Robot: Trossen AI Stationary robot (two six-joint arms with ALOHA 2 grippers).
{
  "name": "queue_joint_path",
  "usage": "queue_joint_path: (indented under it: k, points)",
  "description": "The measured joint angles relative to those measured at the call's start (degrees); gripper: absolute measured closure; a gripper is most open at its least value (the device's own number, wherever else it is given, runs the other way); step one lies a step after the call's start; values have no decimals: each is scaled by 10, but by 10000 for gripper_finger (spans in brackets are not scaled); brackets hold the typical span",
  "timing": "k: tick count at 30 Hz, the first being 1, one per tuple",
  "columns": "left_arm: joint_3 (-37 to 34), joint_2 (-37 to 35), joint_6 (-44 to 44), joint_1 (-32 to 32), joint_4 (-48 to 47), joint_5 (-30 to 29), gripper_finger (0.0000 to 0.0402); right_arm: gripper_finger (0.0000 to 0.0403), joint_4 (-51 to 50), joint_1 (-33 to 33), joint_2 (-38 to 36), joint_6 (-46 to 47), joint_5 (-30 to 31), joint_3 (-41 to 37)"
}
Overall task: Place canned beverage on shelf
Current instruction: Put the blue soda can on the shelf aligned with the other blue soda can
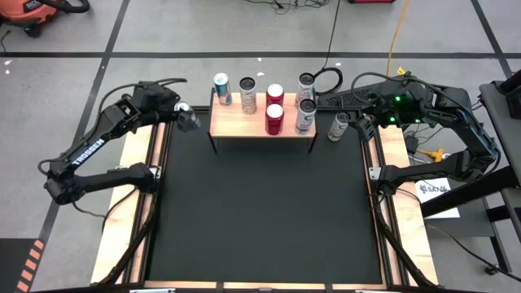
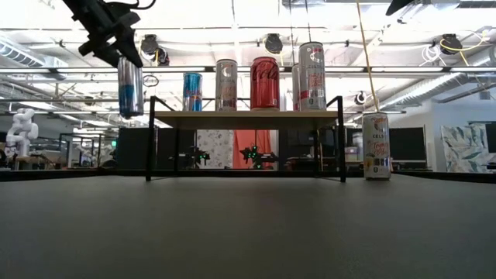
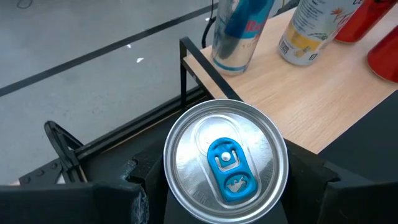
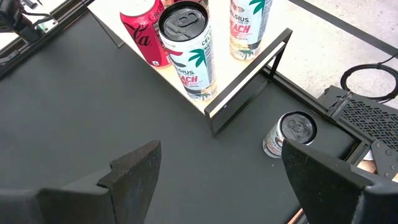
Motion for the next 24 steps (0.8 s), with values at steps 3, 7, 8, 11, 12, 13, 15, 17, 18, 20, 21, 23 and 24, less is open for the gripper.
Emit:
queue_joint_path:
  k: [3, 7, 8, 11, 12, 13, 15, 17, 18, 20, 21, 23, 24]
  points:
    - [3, 5, -11, 0, -3, 0, 182, 85, 0, 0, 0, -3, 0, 0]
    - [5, 15, -14, -3, -4, 0, 182, 85, 14, 0, 1, -37, 0, 0]
    - [5, 18, -14, -6, -4, 0, 182, 85, 15, 0, 2, -46, 0, 0]
    - [5, 24, -14, -17, -5, -3, 182, 85, 26, 0, 3, -59, 1, 0]
    - [5, 26, -14, -21, -5, -7, 182, 85, 32, 0, 4, -60, 1, 0]
    - [5, 27, -14, -25, -5, -12, 182, 85, 37, 0, 4, -60, 1, 0]
    - [5, 30, -15, -31, -5, -21, 182, 85, 45, 0, 7, -60, 1, 0]
    - [5, 31, -15, -35, -5, -28, 182, 85, 49, 0, 10, -60, 1, 0]
    - [6, 30, -15, -37, -5, -28, 182, 85, 50, 0, 12, -60, 1, 0]
    - [13, 31, -16, -40, -17, -29, 182, 85, 50, 0, 14, -62, 1, 0]
    - [19, 31, -16, -42, -22, -29, 182, 85, 50, 0, 16, -65, 1, 0]
    - [35, 31, -25, -45, -25, -31, 182, 85, 50, 0, 20, -70, 1, 0]
    - [43, 31, -29, -46, -26, -34, 182, 85, 50, 0, 22, -74, 1, 0]
